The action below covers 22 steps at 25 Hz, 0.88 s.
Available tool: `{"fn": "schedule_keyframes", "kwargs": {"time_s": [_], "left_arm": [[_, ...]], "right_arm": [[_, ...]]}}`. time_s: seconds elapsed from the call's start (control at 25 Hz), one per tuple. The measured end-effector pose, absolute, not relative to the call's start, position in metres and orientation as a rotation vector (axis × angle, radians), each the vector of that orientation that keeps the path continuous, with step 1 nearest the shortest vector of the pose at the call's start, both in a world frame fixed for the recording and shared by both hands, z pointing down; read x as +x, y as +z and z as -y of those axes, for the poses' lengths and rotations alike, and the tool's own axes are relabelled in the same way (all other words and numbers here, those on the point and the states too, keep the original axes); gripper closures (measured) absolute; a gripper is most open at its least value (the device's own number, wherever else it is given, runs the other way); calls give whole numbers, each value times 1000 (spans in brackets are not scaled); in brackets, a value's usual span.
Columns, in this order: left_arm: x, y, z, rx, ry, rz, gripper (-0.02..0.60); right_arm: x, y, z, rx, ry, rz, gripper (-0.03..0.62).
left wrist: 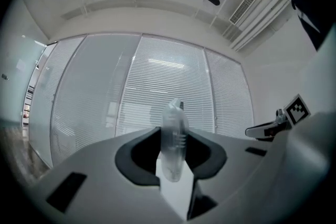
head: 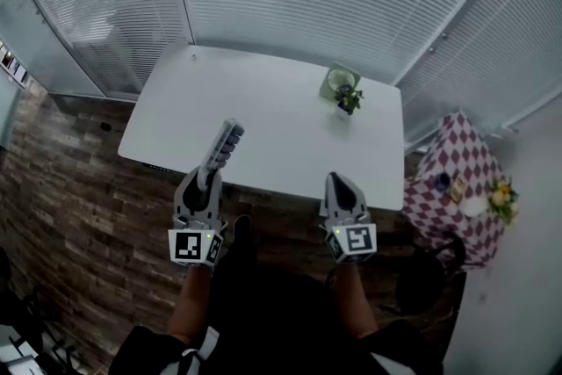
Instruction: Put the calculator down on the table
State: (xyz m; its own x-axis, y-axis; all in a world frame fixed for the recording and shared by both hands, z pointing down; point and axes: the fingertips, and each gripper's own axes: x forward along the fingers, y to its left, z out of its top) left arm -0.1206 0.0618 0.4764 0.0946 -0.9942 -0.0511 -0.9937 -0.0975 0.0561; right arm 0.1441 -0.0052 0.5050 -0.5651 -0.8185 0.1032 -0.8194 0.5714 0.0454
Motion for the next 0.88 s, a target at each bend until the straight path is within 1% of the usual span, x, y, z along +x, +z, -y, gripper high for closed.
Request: {"fn": "schedule_keyframes", "kwargs": {"time_s": [0.36,0.88], "left_arm": [[-151,477,4,2348,-140,2024,480],[-198,470,77,2462,-171,1873,480]], "right_arm": [[110,501,55,1429,6,2648,588],[76,489,95,1626,16,2581,588]]}}
